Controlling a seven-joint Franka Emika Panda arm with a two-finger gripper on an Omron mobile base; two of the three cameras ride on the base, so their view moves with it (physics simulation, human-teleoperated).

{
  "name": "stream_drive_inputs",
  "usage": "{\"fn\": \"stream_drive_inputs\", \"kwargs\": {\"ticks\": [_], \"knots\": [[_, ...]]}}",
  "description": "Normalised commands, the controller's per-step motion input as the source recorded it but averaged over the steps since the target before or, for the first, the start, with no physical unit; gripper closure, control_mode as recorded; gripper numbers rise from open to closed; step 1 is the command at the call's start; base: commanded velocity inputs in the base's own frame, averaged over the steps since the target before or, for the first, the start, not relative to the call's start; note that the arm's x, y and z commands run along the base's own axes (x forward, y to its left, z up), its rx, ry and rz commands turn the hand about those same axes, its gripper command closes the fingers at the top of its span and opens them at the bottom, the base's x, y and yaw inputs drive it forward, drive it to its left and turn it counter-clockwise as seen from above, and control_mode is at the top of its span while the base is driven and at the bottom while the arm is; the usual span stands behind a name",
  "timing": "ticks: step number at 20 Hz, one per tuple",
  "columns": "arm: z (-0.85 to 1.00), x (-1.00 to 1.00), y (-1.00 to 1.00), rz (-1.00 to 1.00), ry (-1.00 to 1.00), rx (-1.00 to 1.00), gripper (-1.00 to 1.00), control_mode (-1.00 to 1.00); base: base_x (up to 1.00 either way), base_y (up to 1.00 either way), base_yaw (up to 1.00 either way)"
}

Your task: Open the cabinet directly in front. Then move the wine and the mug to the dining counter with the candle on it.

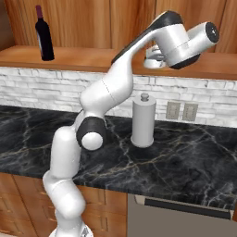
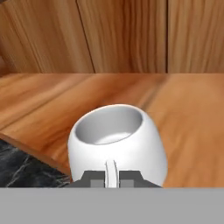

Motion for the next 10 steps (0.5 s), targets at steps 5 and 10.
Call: {"fn": "stream_drive_inputs", "kwargs": {"ticks": [5, 10], "knots": [[-0.44, -1.0, 0.36, 0.03, -0.12, 0.04, 1.0, -1.0, 0.0, 0.0, 0.0], [-0.92, -1.0, 0.8, 0.11, -0.2, 0.02, 1.0, -1.0, 0.0, 0.0, 0.0]]}}
